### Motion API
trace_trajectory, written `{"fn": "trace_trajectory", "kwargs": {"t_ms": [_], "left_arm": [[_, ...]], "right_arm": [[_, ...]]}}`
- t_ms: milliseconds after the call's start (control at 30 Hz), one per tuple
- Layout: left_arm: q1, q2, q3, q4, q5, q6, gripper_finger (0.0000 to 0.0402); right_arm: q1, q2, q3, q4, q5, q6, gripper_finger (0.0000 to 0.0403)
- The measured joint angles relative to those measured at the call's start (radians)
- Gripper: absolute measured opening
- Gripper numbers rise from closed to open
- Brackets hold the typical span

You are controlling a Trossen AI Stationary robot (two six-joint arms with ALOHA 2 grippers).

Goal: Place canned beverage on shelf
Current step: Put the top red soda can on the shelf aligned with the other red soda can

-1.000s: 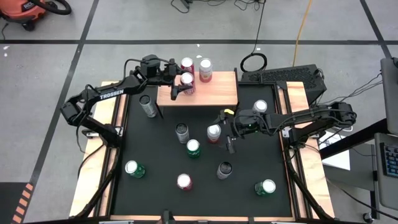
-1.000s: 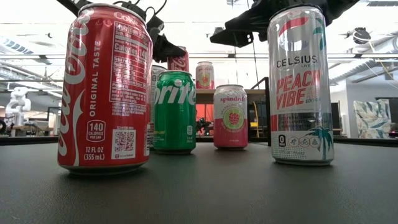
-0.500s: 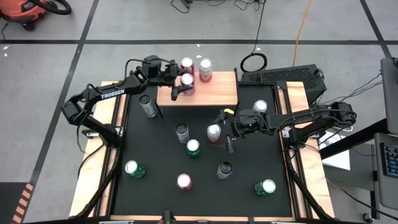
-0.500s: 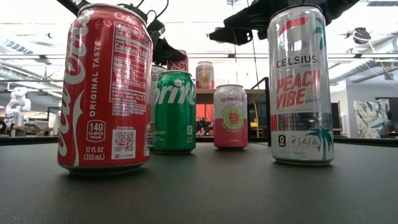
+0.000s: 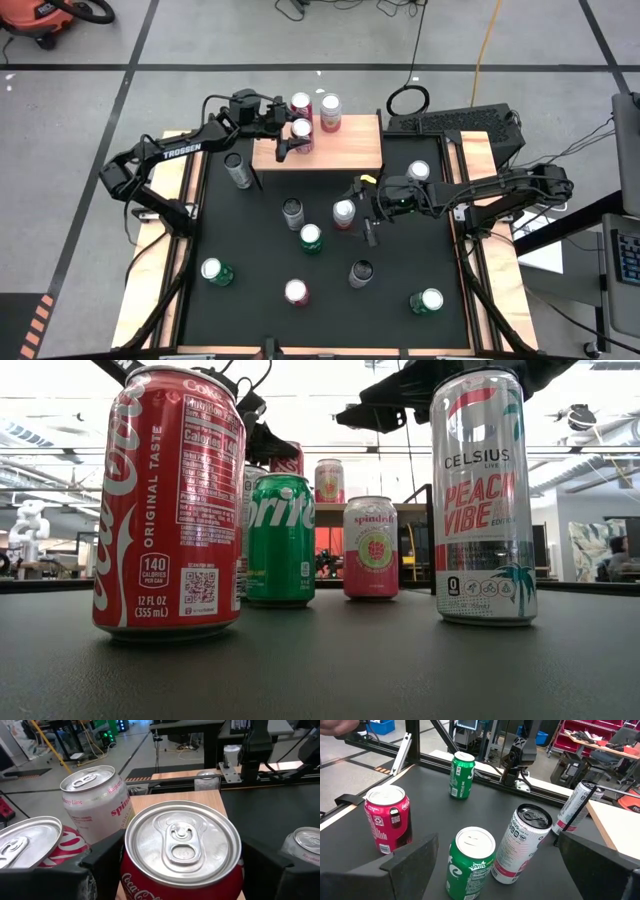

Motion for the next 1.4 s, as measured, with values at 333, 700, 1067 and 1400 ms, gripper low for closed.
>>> {"fn": "trace_trajectory", "kwargs": {"t_ms": [333,700,1067,1400], "left_arm": [[0.000,0.000,0.000,-0.002,0.000,0.003,0.0339],[-0.002,-0.001,0.000,0.042,0.021,-0.002,0.0340],[-0.028,-0.033,0.015,0.077,0.032,-0.003,0.0341],[-0.055,-0.139,0.040,0.043,0.030,-0.013,0.0341]], "right_arm": [[0.000,0.000,0.000,0.000,0.000,0.000,0.0389],[0.000,0.000,0.000,0.000,0.000,0.000,0.0389],[0.000,0.000,0.000,-0.001,0.000,0.000,0.0389],[0.000,0.000,0.000,-0.001,0.000,0.010,0.0389]]}}
